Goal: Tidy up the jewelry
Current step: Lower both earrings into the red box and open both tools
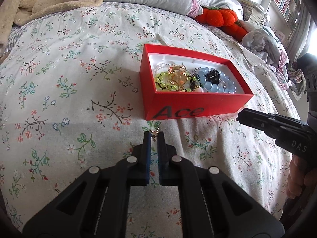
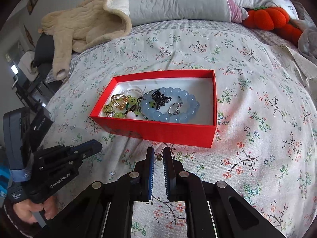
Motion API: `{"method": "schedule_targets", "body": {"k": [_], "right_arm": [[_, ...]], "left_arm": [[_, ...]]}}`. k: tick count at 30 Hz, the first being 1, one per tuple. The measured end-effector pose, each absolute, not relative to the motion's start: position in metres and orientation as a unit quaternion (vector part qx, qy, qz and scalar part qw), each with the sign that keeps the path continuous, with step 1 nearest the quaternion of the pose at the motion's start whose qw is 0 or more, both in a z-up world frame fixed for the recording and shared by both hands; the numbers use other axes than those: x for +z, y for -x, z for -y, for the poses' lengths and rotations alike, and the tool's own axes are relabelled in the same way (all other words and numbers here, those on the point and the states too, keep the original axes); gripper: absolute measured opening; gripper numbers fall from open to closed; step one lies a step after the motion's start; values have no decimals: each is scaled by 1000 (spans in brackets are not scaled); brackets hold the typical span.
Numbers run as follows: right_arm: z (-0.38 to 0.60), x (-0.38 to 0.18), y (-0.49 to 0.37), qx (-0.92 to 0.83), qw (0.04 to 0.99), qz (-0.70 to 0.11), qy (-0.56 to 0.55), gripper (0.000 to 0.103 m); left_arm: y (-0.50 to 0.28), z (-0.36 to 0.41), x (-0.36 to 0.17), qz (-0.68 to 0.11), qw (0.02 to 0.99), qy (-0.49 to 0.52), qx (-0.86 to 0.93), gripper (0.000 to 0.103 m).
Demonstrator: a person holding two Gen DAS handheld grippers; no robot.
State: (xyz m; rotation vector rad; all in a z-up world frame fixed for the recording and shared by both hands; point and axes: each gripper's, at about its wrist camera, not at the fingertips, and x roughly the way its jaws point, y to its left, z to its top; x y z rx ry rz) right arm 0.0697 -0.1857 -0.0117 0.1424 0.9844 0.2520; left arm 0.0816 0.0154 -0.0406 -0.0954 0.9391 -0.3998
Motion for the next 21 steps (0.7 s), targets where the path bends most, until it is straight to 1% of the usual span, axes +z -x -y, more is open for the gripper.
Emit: {"method": "schedule_targets", "body": {"k": [6, 11, 16, 21], "right_arm": [[189, 8, -74, 116, 882, -451, -75, 9], [190, 24, -82, 116, 888, -437, -91, 9], [191, 38, -93, 108, 895, -423, -90, 9], [204, 37, -107, 83, 893, -431, -102, 9]], "left_arm": [[-84, -29, -19, -423, 884, 67, -186, 7], [-90, -26, -5, -403, 891, 74, -195, 7], [-99, -11, -4, -393, 893, 79, -205, 7], [-105, 5, -7, -389, 888, 85, -231, 7]]}}
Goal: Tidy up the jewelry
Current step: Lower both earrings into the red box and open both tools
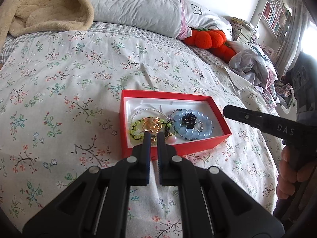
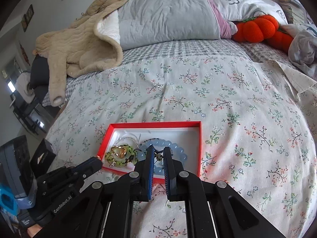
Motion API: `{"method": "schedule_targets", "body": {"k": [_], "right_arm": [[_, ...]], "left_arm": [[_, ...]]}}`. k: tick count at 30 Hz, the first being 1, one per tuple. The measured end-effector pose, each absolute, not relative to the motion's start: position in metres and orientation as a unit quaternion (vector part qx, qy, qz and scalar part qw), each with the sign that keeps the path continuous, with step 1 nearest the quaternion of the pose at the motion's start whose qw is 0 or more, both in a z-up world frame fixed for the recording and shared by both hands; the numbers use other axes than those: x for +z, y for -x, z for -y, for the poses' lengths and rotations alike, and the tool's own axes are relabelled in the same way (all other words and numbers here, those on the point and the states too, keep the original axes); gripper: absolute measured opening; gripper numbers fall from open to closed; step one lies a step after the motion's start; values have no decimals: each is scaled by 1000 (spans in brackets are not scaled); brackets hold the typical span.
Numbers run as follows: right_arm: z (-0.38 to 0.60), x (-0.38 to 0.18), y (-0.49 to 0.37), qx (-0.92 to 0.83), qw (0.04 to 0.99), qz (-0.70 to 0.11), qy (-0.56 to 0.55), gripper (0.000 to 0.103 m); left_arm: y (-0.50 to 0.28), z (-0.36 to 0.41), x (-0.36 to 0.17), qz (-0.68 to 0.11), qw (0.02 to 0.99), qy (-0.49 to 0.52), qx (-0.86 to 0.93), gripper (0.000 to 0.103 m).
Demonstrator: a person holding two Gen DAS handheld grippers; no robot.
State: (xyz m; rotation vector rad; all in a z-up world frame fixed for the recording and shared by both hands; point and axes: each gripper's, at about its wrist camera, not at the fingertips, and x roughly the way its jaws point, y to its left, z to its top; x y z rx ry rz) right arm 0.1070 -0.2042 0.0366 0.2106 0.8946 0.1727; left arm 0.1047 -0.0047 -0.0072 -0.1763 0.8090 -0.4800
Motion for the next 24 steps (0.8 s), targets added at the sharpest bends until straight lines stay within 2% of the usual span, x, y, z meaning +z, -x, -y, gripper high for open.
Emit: {"method": "schedule_targets", "body": {"k": [15, 24], "right_arm": [[220, 11, -117, 65, 874, -468, -112, 9], [222, 11, -120, 67, 873, -469, -117, 9]], "left_arm": [[-113, 35, -14, -388, 880, 83, -262, 8], [-97, 26, -7, -380, 889, 68, -245, 24]]}}
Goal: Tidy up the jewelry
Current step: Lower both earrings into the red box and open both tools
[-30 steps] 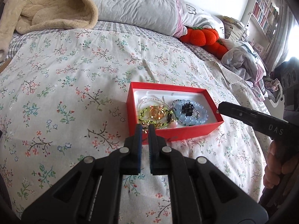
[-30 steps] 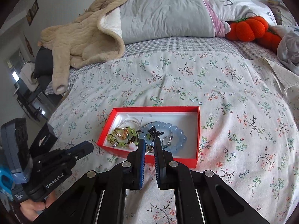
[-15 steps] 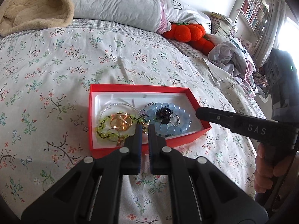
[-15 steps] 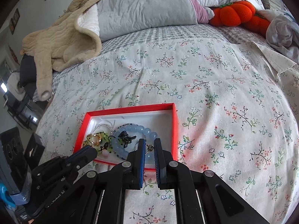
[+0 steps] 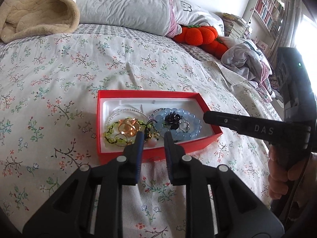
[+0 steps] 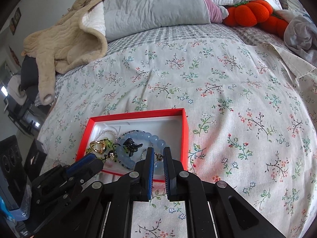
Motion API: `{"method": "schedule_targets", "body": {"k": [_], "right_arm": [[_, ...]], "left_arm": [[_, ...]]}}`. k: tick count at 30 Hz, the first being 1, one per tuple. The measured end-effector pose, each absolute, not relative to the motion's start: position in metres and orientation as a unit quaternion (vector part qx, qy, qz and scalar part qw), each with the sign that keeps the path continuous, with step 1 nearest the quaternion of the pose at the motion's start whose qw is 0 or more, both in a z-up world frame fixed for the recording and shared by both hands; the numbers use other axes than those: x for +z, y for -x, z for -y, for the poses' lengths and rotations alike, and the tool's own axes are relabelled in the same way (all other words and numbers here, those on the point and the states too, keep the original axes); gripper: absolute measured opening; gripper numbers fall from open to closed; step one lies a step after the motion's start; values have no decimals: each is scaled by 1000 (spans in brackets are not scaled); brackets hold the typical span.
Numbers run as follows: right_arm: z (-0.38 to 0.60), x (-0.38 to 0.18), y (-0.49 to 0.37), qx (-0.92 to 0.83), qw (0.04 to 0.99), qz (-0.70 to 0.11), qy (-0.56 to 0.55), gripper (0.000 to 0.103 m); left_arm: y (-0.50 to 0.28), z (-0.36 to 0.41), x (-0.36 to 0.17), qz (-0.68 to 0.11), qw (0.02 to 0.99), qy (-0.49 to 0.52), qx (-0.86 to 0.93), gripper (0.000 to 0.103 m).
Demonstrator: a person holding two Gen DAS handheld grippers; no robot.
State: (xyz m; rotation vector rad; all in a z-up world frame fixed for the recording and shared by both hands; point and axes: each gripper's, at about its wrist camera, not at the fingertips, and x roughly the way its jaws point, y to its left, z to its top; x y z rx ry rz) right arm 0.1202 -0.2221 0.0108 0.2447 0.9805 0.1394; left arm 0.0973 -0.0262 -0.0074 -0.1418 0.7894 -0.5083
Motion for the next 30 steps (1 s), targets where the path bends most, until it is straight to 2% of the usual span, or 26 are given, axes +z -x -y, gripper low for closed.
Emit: {"method": "schedule_targets", "body": {"k": [6, 11, 15, 20, 21, 23, 24, 25, 29, 30], "right_arm": [[222, 8, -124, 98, 867, -466, -147, 10], [228, 19, -119, 103, 870, -455, -158, 14], [234, 27, -107, 99, 873, -453, -151, 14], [236, 33, -83, 98, 876, -452, -137, 20], [235, 33, -78, 100, 876, -452, -136, 24], [235, 31, -69, 99, 873, -457, -139, 39], [235, 30, -64, 96, 872, -459, -142, 59], [236, 29, -59, 94, 871, -459, -146, 70], [230, 26, -46, 76, 870, -474, -115, 71], [228, 25, -44, 69, 870, -477, -106, 75]], "left_arm": [[-86, 16, -4, -381, 897, 41, -221, 29], [-81, 11, -5, -390, 901, 31, -188, 48], [-74, 13, -3, -405, 899, 16, -164, 58], [-62, 10, 2, -406, 905, 20, -127, 82], [-61, 9, 3, -409, 905, 20, -117, 82], [-60, 8, 2, -418, 903, 14, -99, 83], [-59, 8, 2, -421, 902, 12, -90, 83], [-58, 6, 1, -425, 902, 11, -81, 85], [-53, 2, -1, -441, 896, 15, -50, 96], [-52, 3, -1, -445, 894, 12, -48, 97]]}}
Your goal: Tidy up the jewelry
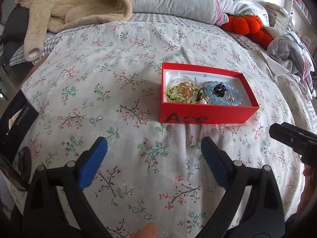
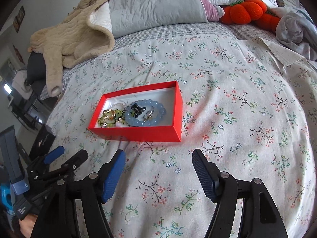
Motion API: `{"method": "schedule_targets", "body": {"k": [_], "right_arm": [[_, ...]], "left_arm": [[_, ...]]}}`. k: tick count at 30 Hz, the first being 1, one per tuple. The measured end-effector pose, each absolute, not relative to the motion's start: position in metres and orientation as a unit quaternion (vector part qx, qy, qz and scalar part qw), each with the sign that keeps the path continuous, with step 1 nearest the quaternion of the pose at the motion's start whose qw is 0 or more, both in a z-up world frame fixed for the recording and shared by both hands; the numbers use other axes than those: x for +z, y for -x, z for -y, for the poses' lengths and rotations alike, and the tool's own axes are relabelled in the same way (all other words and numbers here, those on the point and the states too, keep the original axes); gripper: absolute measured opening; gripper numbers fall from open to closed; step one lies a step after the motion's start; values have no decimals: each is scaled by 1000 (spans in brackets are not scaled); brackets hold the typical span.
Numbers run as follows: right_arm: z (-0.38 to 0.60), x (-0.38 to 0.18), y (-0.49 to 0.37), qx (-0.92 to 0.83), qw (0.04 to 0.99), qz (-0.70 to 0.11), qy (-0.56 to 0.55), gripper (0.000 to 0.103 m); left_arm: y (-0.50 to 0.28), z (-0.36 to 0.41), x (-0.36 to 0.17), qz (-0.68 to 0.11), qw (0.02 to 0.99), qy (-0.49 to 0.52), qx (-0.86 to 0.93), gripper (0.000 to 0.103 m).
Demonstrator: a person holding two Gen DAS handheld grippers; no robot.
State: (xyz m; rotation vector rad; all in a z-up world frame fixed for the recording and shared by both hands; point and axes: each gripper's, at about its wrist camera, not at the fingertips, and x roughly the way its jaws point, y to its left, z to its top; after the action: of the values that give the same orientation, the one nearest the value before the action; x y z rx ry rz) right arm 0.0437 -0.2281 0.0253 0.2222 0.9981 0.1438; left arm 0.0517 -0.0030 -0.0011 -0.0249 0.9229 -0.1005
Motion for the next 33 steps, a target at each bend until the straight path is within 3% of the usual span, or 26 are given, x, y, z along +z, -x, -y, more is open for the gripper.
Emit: {"method": "schedule_targets", "body": {"k": [2, 8, 33], "right_arm": [[227, 23, -40, 56, 869, -481, -99, 83], [229, 17, -37, 7, 863, -498, -77, 102], [206, 7, -43, 6, 858, -513, -33, 103]], "left_arm": [[-48, 4, -1, -455, 889, 2, -46, 102], [-39, 2, 2, -469, 882, -19, -34, 102], [-44, 15, 3, -478, 877, -22, -47, 102]]}}
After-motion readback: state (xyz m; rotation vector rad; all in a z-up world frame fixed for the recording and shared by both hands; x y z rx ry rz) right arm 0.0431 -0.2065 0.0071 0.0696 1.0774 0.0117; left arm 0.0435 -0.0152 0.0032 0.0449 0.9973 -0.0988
